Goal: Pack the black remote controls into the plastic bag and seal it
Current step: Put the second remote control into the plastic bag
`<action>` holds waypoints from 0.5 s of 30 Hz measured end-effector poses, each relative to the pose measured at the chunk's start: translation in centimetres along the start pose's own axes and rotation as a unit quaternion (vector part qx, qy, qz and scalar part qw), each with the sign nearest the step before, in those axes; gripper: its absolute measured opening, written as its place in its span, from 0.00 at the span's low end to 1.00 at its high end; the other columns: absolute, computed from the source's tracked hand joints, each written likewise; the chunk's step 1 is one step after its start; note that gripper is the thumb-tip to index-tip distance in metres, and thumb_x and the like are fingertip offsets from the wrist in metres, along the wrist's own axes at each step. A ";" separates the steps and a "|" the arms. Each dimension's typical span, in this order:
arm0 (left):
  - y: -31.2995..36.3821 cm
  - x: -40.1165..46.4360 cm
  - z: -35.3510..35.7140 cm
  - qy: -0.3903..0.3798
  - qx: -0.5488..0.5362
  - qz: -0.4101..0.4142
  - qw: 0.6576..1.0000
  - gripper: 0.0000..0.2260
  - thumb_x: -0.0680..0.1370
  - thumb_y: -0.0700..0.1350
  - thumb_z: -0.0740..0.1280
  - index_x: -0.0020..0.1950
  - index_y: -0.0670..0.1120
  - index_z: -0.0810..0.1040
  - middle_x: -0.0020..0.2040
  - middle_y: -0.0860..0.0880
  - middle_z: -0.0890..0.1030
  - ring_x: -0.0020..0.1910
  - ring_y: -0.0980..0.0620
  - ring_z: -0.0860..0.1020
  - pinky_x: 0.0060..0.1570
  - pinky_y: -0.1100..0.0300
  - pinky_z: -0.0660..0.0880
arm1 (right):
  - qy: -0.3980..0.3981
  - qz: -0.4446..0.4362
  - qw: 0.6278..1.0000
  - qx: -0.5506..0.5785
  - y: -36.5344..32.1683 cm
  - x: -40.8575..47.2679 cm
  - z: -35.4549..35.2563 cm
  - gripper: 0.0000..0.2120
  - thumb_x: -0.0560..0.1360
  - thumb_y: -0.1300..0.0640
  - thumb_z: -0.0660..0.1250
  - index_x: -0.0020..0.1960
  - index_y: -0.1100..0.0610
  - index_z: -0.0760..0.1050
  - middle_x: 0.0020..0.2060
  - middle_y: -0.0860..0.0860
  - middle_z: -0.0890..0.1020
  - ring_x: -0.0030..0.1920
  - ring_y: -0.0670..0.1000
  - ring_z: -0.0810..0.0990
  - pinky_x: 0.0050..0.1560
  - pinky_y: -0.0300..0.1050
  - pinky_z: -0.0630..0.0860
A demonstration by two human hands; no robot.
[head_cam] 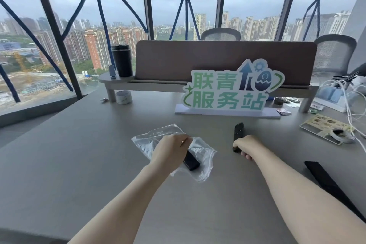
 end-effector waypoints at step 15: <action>9.0 -0.8 2.8 0.001 -0.061 0.025 0.998 0.18 0.78 0.49 0.62 0.30 0.44 0.72 0.27 0.49 0.75 0.29 0.50 0.71 0.30 0.57 0.66 | -0.205 -0.104 0.959 0.167 3.1 -17.5 -0.6 0.15 0.79 0.52 0.63 0.52 0.64 0.78 0.23 0.49 0.74 0.22 0.47 0.60 0.23 0.40 0.54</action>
Point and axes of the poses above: each hand's wrist, its own x-axis towards the middle knuckle, its own z-axis out of the palm, y = z × x, the point moved 8 cm from there along x, towards the middle knuckle
